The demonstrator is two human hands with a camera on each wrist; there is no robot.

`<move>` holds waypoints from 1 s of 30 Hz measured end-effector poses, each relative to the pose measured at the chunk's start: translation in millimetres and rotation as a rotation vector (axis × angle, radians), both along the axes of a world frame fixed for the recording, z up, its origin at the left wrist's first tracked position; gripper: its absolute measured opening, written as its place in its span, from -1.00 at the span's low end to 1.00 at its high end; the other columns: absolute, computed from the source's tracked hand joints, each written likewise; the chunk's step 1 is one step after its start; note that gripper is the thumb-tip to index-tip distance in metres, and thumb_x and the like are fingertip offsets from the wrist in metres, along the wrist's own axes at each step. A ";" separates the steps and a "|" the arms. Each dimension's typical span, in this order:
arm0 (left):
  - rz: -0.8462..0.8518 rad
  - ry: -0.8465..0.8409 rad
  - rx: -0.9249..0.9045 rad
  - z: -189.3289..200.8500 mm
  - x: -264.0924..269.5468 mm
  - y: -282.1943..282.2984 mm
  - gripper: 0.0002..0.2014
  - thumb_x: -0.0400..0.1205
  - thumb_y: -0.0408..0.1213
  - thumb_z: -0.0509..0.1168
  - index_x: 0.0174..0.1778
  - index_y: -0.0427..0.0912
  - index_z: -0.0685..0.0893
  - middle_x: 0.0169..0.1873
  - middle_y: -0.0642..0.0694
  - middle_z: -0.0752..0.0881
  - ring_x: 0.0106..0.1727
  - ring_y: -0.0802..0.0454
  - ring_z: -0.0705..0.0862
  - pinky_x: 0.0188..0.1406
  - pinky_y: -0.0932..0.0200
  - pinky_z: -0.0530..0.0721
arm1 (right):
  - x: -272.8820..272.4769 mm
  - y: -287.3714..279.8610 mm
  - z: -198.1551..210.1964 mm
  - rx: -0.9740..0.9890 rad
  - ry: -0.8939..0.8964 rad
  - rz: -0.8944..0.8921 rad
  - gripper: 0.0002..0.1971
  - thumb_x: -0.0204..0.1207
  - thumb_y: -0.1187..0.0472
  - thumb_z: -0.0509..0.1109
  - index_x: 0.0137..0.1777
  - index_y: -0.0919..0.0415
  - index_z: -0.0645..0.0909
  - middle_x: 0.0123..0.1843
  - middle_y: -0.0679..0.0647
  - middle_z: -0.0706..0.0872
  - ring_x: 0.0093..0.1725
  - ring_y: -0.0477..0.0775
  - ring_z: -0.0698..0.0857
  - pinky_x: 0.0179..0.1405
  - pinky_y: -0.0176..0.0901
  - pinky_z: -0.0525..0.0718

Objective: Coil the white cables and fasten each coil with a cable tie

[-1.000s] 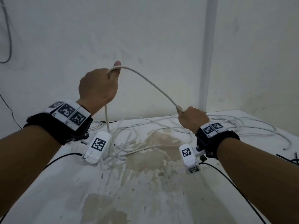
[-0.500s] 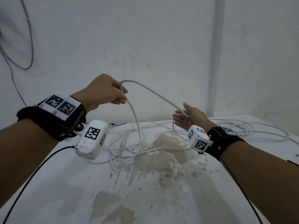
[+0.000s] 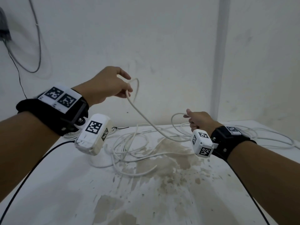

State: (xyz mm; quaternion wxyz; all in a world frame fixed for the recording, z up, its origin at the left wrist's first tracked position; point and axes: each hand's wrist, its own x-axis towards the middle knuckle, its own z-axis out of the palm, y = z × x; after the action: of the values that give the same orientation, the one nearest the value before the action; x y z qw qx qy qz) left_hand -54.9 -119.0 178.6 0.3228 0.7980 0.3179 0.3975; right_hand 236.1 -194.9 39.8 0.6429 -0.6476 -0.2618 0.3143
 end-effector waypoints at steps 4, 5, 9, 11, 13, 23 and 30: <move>0.015 0.187 0.100 -16.2 13.1 29.5 -0.68 0.71 -0.51 0.23 0.40 -0.34 0.55 -0.13 -0.18 0.78 -0.22 0.02 0.78 -0.22 0.22 0.71 | 12.7 1.0 3.0 -0.009 -0.070 0.023 -0.70 0.75 0.16 0.28 -0.16 0.34 0.62 -0.44 0.05 0.47 -0.59 -0.07 0.32 -0.71 -0.34 0.32; 0.025 0.188 0.126 -19.0 19.6 37.2 -0.71 0.73 -0.49 0.21 0.37 -0.35 0.58 -0.13 -0.14 0.77 -0.22 0.04 0.77 -0.19 0.23 0.70 | 16.6 1.0 3.8 -0.020 -0.078 0.029 -0.73 0.75 0.22 0.26 -0.15 0.34 0.62 -0.39 0.07 0.56 -0.58 -0.08 0.37 -0.72 -0.36 0.36; 0.023 0.132 0.163 -26.9 56.3 65.5 -0.79 0.74 -0.47 0.20 0.23 -0.33 0.68 -0.12 -0.13 0.75 -0.25 0.06 0.77 -0.31 0.31 0.69 | 29.5 -5.3 6.2 -0.030 -0.080 0.009 -0.78 0.72 0.26 0.21 0.01 0.34 0.67 -0.43 0.05 0.47 -0.56 -0.06 0.27 -0.66 -0.33 0.24; 0.013 0.143 0.142 -38.8 77.1 82.1 -0.77 0.72 -0.50 0.21 0.26 -0.39 0.66 -0.08 -0.20 0.76 -0.26 -0.02 0.78 -0.33 0.27 0.75 | 30.6 -8.6 7.2 -0.018 -0.082 -0.015 -0.74 0.75 0.16 0.20 0.07 0.30 0.66 -0.49 0.01 0.31 -0.59 -0.06 0.19 -0.63 -0.32 0.17; -0.003 0.195 0.115 -57.3 95.1 98.0 -0.74 0.69 -0.53 0.22 0.26 -0.41 0.67 -0.07 -0.26 0.79 -0.24 -0.11 0.80 -0.32 0.26 0.79 | 30.0 -11.5 11.3 -0.013 -0.096 -0.034 -0.73 0.76 0.20 0.16 0.06 0.30 0.67 -0.49 0.01 0.34 -0.60 -0.07 0.23 -0.66 -0.31 0.22; -0.151 0.484 0.056 -124.6 93.4 60.2 -0.49 0.78 0.07 0.10 -0.33 -0.20 0.62 -0.36 -0.15 0.68 -0.31 -0.05 0.62 -0.29 0.15 0.49 | 9.3 -7.3 58.3 0.340 0.122 -0.022 -0.72 0.81 0.14 0.09 0.07 0.24 0.60 -0.52 -0.03 0.22 -0.63 -0.11 0.11 -0.70 -0.35 0.08; -0.560 0.208 -1.035 -138.1 88.4 -7.0 -0.11 0.70 0.36 -0.13 0.47 -0.47 0.46 0.07 -0.40 0.79 -0.06 -0.20 0.83 -0.28 0.17 0.76 | -60.5 33.5 82.4 0.718 0.547 0.069 -0.69 0.83 0.11 0.04 -0.06 0.21 0.52 -0.52 -0.04 0.26 -0.68 -0.10 0.15 -0.76 -0.32 0.17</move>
State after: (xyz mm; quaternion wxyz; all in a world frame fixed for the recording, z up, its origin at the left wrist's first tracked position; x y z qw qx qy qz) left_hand 33.5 -126.0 40.6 0.7292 0.6253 0.2778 0.0106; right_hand 175.6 -161.5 122.2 0.8614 -0.2679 -0.1963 0.3844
